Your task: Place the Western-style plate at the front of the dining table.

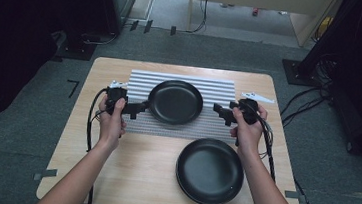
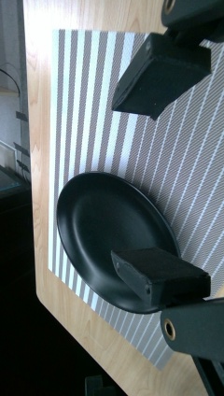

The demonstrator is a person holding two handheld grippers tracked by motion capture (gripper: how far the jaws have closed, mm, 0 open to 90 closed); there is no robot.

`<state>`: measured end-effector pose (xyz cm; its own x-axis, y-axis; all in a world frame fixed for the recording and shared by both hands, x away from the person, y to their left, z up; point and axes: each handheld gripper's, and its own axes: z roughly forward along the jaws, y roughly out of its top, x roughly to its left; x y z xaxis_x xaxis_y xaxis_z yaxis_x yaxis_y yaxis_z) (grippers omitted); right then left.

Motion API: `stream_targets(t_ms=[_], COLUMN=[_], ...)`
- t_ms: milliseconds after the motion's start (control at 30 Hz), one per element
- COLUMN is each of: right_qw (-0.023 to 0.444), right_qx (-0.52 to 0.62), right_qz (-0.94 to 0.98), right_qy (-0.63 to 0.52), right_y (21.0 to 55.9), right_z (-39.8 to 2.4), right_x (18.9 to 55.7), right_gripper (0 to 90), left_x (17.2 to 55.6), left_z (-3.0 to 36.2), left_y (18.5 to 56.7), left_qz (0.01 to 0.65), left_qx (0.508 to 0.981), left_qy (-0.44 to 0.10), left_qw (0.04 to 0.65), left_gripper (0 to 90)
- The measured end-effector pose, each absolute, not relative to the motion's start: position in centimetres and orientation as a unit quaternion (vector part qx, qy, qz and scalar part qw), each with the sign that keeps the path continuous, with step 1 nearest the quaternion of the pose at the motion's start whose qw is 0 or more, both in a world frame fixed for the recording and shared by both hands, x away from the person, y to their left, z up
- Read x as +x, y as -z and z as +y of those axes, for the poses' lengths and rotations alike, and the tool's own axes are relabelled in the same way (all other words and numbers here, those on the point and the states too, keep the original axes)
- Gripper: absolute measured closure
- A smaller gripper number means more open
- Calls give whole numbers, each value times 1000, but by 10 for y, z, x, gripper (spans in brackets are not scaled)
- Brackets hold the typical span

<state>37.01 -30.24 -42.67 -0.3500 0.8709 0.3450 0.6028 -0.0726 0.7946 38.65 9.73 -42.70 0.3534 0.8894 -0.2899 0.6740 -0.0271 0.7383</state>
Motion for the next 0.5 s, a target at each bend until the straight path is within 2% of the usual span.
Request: stream_targets(t_ms=[500], right_qw=[155], right_qx=[561], right_qz=[658], right_qy=[-479], right_y=[424], right_z=[-341], right_x=[326], right_gripper=[213], left_x=[340], left_z=[116], left_y=[424], left_qz=[537], left_qx=[710], left_qy=[-144], left_qw=[432], left_gripper=[71])
